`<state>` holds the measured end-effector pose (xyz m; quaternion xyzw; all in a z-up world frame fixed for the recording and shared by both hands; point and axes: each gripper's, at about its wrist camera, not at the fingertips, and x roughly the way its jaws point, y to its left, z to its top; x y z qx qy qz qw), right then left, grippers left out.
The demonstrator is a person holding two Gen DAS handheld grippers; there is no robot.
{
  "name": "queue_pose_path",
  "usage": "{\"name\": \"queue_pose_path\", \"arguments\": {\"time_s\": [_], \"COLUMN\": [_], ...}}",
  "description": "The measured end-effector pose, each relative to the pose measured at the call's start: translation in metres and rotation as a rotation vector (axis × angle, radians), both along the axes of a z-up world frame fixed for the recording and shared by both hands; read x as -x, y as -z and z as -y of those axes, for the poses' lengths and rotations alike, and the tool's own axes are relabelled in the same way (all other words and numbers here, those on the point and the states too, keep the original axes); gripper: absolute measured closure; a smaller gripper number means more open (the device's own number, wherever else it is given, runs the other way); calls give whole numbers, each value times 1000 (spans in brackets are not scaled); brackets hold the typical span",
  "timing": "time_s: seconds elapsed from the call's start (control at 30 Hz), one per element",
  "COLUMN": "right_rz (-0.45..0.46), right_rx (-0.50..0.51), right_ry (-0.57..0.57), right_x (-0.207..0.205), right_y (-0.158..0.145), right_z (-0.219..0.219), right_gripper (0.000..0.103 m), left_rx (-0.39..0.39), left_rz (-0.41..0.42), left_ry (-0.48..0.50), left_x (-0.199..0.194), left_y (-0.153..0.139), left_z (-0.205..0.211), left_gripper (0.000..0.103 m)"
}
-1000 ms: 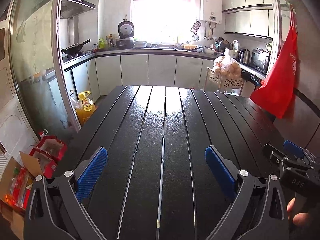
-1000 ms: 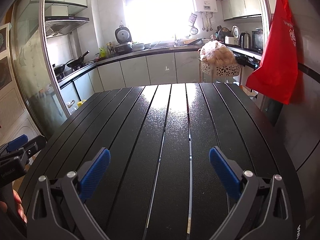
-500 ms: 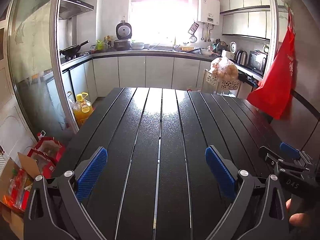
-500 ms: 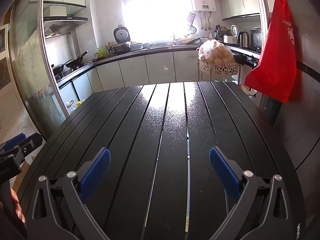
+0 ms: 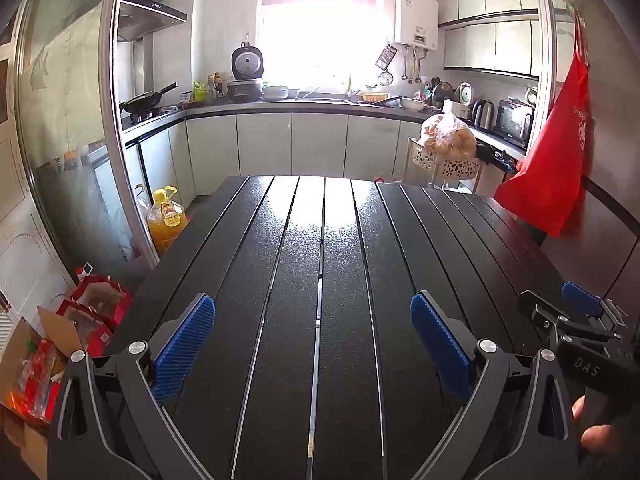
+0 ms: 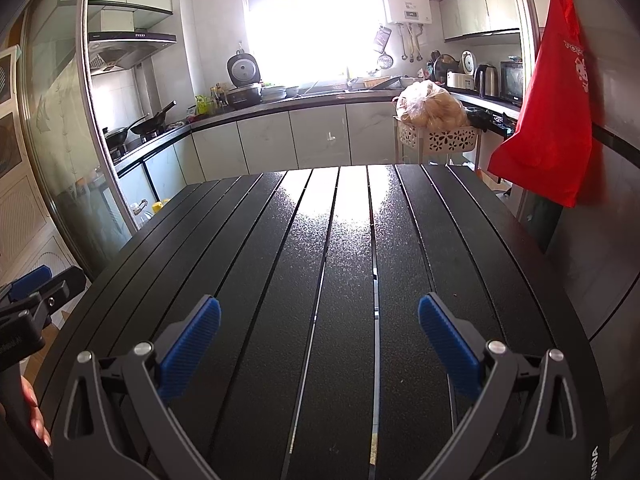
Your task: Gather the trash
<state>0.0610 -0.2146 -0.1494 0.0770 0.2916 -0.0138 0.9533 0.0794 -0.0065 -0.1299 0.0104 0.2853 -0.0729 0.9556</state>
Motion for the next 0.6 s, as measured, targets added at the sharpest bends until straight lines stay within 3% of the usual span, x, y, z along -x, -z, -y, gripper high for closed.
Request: {"name": "queue_pose_path", "arguments": {"time_s": [0.6], "right_rz": [3], "right_rx": [2], "right_ry": [7], "right_x": [2], "right_y": [-3], "right_z": [3], "right_gripper": [3], "left_rx": [-1], "left_rz": [1], "left_ry": [-3], "left_x": [0], "left_y": [-1], "left_z": [0], "left_gripper": [8]}}
